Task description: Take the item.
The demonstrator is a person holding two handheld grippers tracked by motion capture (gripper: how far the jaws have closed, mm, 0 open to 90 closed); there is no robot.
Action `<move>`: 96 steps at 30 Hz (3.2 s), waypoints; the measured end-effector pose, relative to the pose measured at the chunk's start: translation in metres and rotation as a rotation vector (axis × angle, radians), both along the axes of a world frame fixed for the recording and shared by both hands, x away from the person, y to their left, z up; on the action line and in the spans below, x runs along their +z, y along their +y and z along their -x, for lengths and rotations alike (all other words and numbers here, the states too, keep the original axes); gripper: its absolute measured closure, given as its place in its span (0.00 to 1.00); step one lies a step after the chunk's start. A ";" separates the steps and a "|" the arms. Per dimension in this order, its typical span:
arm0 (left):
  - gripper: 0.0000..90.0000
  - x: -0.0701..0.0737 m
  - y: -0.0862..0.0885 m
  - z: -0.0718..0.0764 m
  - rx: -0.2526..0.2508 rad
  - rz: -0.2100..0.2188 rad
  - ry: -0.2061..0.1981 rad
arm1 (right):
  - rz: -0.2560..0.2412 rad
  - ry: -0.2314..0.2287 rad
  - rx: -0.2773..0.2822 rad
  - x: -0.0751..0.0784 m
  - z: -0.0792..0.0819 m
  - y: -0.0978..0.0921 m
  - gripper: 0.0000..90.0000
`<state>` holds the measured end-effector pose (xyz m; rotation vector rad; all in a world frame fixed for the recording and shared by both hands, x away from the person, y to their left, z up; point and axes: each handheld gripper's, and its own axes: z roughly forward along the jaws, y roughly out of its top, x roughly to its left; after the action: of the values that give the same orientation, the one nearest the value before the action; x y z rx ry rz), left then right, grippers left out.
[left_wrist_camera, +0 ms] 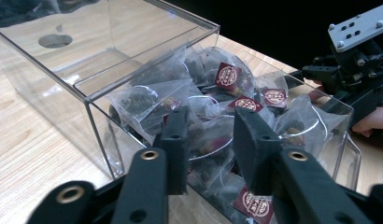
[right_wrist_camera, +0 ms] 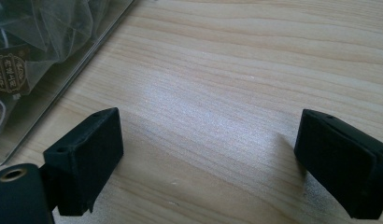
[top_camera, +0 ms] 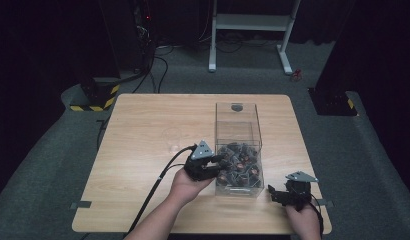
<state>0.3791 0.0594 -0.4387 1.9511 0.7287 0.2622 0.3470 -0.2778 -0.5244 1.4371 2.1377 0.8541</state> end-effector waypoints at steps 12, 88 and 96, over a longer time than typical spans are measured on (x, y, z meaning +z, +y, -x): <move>0.96 -0.005 -0.002 0.001 -0.007 -0.026 -0.011 | -0.006 0.000 -0.002 0.000 0.000 0.001 0.09; 1.00 0.019 0.059 0.018 0.078 0.116 -0.095 | -0.004 0.002 0.003 0.000 0.000 0.001 0.09; 1.00 0.019 0.070 0.018 0.101 0.115 -0.102 | -0.004 0.002 0.003 0.000 0.000 0.001 0.09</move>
<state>0.3607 0.1292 -0.4193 1.7814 0.7597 0.3710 0.3468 -0.2772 -0.5244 1.4378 2.1409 0.8594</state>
